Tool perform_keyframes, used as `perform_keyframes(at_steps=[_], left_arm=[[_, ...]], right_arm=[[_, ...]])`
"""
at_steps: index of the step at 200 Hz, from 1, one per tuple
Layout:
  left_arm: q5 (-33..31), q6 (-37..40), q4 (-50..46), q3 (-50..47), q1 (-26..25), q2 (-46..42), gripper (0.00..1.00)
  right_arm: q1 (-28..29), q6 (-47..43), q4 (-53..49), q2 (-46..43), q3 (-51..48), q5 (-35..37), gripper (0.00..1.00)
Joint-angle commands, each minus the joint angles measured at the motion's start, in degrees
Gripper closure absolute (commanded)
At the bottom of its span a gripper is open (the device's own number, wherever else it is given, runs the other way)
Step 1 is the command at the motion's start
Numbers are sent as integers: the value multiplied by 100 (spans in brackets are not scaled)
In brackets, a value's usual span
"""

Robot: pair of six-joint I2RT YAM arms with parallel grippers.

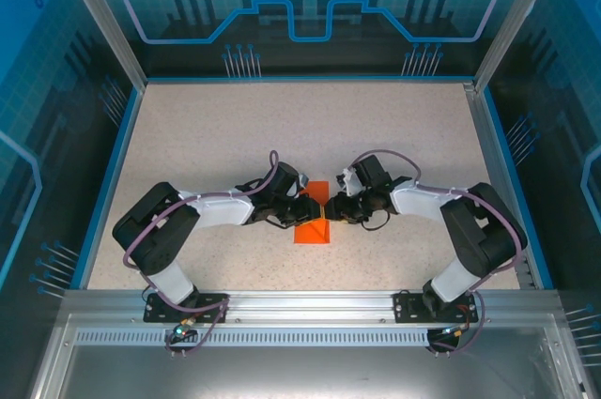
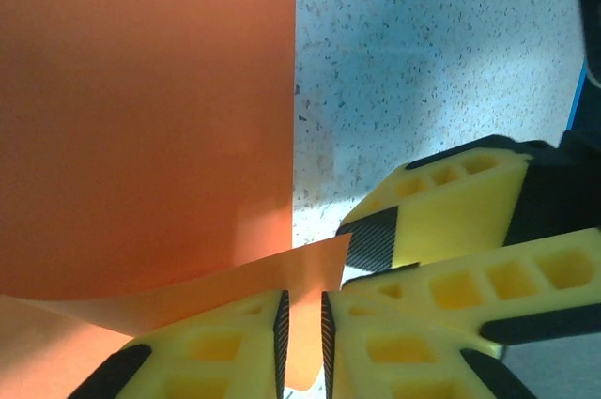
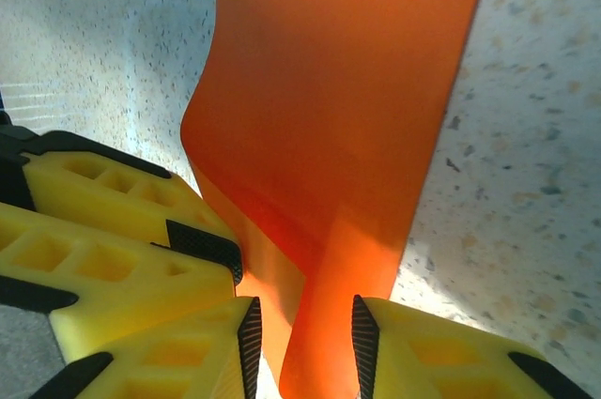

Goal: Fold a paper plane with a square sheet of paper (pick it up from the middle)
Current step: Fold the triangle a second time at the center of the table.

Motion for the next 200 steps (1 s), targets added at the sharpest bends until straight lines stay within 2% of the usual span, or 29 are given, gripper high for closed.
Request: perform_keyframes(at_steps=[1, 35, 73, 200], left_arm=[[-84, 60, -81, -92, 25, 63, 82], [-102, 67, -128, -76, 25, 41, 82], [-95, 86, -180, -76, 33, -75, 83], [91, 19, -86, -2, 29, 106, 83]], right_arm=[[78, -54, 201, 139, 146, -271, 70], [78, 32, 429, 238, 117, -447, 80], [34, -33, 228, 296, 220, -164, 92], [-46, -242, -104, 666, 403, 222, 95]])
